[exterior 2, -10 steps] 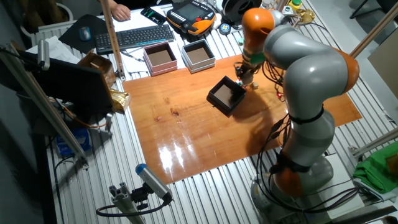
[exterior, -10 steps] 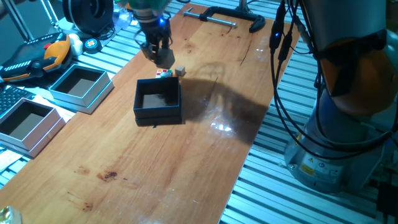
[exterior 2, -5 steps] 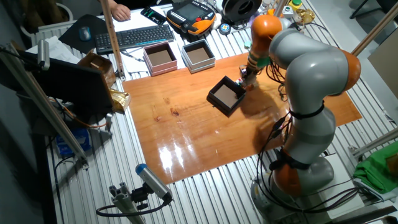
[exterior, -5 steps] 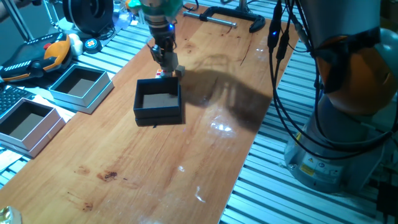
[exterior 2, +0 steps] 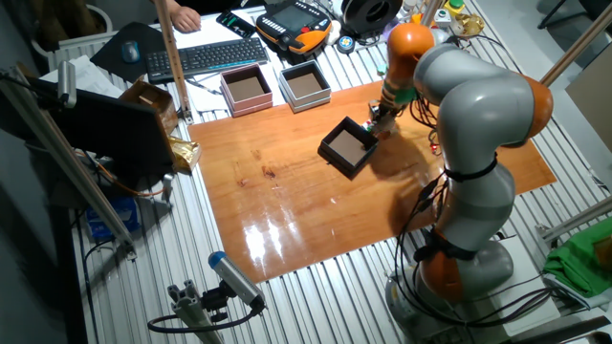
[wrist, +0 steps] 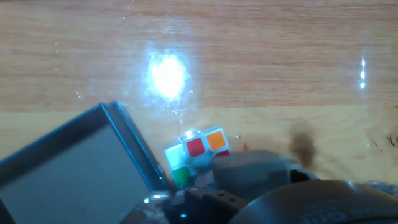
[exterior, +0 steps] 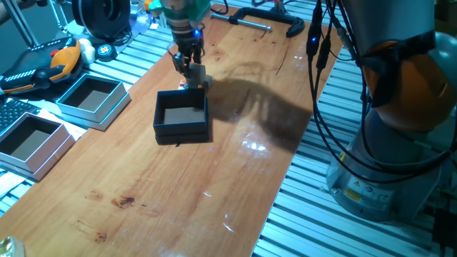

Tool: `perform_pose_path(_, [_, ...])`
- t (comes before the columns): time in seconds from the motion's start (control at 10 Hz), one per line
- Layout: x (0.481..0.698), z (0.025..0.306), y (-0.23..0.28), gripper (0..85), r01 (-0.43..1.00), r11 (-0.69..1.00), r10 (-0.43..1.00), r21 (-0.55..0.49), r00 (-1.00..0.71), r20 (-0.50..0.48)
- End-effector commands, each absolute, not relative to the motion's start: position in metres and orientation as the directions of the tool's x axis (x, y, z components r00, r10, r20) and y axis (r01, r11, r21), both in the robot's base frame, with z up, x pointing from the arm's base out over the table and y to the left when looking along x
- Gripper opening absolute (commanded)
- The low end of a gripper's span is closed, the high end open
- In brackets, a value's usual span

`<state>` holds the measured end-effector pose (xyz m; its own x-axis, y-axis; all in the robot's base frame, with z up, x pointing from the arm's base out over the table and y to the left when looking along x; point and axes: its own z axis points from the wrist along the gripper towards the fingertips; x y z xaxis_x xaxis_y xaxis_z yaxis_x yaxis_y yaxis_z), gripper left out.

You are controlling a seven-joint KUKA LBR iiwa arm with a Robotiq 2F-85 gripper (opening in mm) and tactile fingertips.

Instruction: Take everything out of the gift box

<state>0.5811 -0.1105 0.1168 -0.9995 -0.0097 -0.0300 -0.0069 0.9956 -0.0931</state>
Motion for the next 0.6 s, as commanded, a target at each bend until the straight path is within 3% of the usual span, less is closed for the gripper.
perform_pose_path(0.0, [0.581,0.121,-0.107,85.0,-0.003,0.995,-0.005,-0.1,-1.0,-0.02])
perform_pose_path(0.1, [0.58,0.131,-0.095,82.7,0.026,0.995,0.025,-0.098,-1.0,-0.005])
perform_pose_path(0.5, [0.571,0.161,-0.041,25.3,0.085,0.989,0.091,-0.121,-0.995,0.044])
